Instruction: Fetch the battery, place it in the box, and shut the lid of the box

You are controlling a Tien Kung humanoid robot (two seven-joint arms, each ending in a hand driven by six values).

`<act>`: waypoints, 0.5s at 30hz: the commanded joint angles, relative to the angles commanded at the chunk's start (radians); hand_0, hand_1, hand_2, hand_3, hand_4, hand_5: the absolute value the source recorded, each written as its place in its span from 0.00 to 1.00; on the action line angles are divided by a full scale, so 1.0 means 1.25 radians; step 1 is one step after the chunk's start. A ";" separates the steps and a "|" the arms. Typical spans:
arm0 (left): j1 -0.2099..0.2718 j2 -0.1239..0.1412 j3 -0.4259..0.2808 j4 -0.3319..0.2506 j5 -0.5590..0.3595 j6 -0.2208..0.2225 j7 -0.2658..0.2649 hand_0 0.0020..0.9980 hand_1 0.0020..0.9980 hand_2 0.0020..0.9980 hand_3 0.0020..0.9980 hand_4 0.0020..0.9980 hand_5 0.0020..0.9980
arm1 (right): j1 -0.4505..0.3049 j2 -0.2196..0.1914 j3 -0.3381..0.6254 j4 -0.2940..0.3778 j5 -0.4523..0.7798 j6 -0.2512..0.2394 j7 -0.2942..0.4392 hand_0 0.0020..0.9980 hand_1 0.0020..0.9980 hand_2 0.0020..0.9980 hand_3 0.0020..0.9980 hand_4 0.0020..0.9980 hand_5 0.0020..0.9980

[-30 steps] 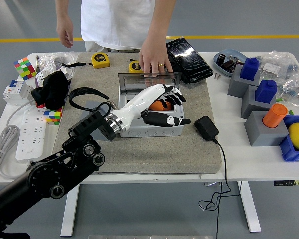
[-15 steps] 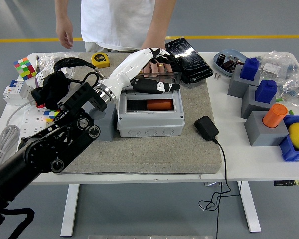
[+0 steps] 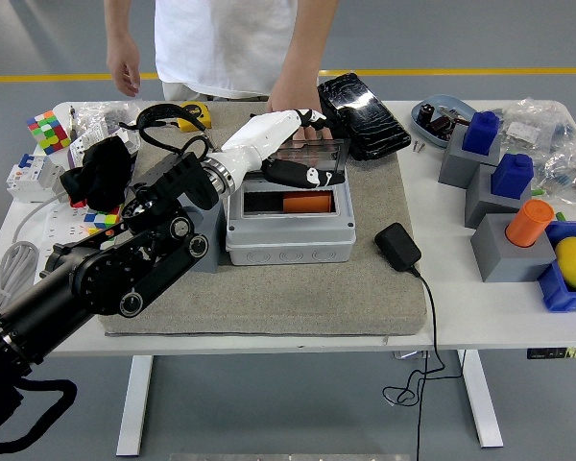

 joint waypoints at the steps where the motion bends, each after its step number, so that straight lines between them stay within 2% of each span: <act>1: 0.001 0.003 0.003 -0.005 -0.001 -0.001 0.001 0.82 0.82 0.80 0.79 1.00 0.61 | -0.001 0.000 0.001 0.000 0.000 0.000 0.000 0.57 0.60 0.59 0.55 0.94 0.48; 7: 0.007 0.018 0.016 -0.017 -0.007 -0.009 0.013 0.80 0.80 0.79 0.79 1.00 0.61 | -0.003 -0.001 0.006 0.001 -0.003 0.000 0.000 0.57 0.60 0.59 0.55 0.95 0.48; 15: 0.033 0.051 0.031 -0.081 -0.029 -0.021 0.033 0.76 0.77 0.78 0.78 1.00 0.60 | -0.005 -0.002 0.010 0.002 -0.007 0.000 0.000 0.57 0.61 0.59 0.55 0.95 0.47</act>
